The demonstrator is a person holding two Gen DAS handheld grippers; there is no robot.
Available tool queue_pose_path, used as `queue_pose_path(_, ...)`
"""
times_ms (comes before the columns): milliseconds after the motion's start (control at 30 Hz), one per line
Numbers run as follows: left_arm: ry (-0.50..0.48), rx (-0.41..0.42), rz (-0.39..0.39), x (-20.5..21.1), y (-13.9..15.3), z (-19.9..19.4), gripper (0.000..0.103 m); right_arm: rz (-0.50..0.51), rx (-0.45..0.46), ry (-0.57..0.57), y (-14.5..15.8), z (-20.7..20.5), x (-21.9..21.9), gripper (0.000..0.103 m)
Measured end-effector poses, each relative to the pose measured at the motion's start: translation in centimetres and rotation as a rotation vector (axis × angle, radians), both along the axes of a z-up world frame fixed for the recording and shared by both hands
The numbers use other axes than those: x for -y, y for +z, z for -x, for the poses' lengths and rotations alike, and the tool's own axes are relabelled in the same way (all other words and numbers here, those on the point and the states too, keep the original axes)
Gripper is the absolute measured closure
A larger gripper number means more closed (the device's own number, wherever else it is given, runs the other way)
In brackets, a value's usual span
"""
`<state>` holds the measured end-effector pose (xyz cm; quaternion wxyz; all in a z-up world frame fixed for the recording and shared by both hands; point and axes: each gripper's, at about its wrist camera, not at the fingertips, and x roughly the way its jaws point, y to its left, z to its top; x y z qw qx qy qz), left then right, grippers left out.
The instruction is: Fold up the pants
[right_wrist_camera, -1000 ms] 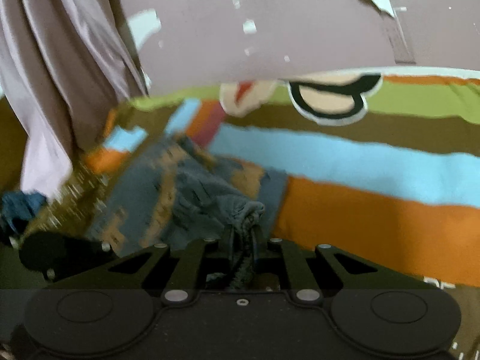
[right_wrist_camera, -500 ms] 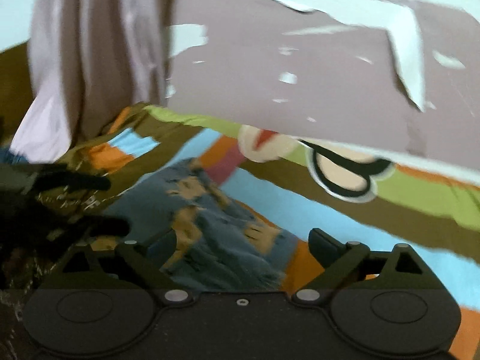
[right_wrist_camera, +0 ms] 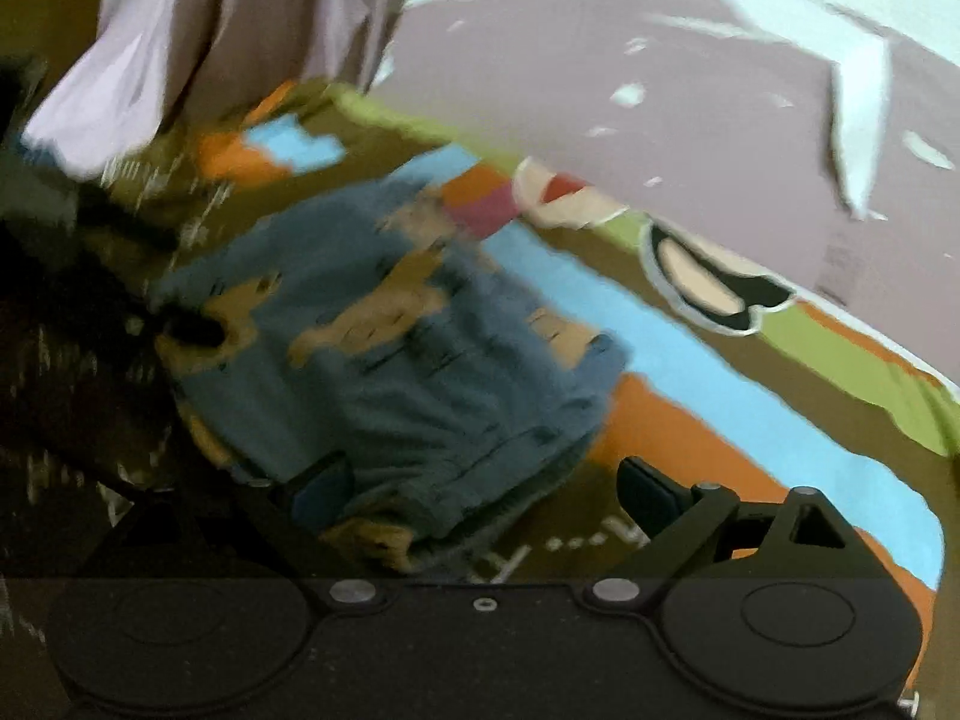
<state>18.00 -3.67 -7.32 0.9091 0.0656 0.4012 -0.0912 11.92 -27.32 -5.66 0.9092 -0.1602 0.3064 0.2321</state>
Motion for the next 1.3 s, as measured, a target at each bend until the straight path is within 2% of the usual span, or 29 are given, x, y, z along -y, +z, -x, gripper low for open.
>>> queue_pose_path(67, 0.007, -0.003, 0.002, -0.1, 0.7, -0.4, 0.0, -0.031, 0.057, -0.008, 1.2, -0.5, 0.0, 0.002)
queue_pose_path(167, 0.023, -0.001, -0.001, 0.2, 1.5, -1.1, 0.0, -0.009, 0.123, -0.03, 1.9, -2.2, -1.1, 0.001)
queue_pose_path(300, 0.04, 0.011, -0.006, 0.6, 1.8, -1.6, 0.0, 0.023, 0.112, -0.037, 1.3, -4.8, -2.0, 0.001)
queue_pose_path(400, 0.036, -0.009, -0.038, 0.8, 1.2, -2.0, 0.0, 0.103, 0.095, -0.07, -0.2, -6.0, -2.3, 0.001)
queue_pose_path(467, 0.035, -0.028, -0.049, 0.7, 0.7, -2.0, 0.0, 0.102, 0.071, -0.1, -0.8, -6.5, -1.6, 0.001)
queue_pose_path(600, 0.051, -0.047, -0.01, -0.1, 0.2, -2.0, 0.0, 0.024, 0.044, -0.145, -0.4, -6.6, 0.3, 0.001)
queue_pose_path(667, 0.059, -0.059, 0.01, -0.4, 0.2, -2.1, 0.0, -0.091, 0.033, -0.14, 0.5, -6.2, 1.5, 0.001)
queue_pose_path(733, 0.058, -0.059, 0.027, -0.5, 0.4, -2.2, 0.0, -0.197, -0.02, -0.122, 1.1, -6.7, 2.5, 0.001)
queue_pose_path(800, 0.05, -0.047, 0.044, -0.7, 0.7, -2.1, 0.0, -0.262, -0.097, -0.102, 1.1, -7.6, 3.2, 0.001)
queue_pose_path(900, 0.008, -0.011, 0.133, -1.2, 1.4, -1.8, 0.0, -0.331, -0.231, -0.073, 0.3, -9.3, 3.7, 0.001)
queue_pose_path(1000, -0.028, 0.003, 0.217, -1.7, 1.8, -1.8, 0.0, -0.364, -0.277, -0.071, -0.6, -10.2, 4.2, 0.001)
queue_pose_path(1200, -0.066, -0.061, 0.341, -2.5, 1.1, -2.4, 0.0, -0.48, -0.4, -0.058, -2.2, -12.1, 6.1, 0.001)
queue_pose_path(1300, -0.06, -0.097, 0.381, -2.9, 0.4, -2.5, 0.0, -0.569, -0.458, -0.002, -2.6, -12.7, 7.2, 0.001)
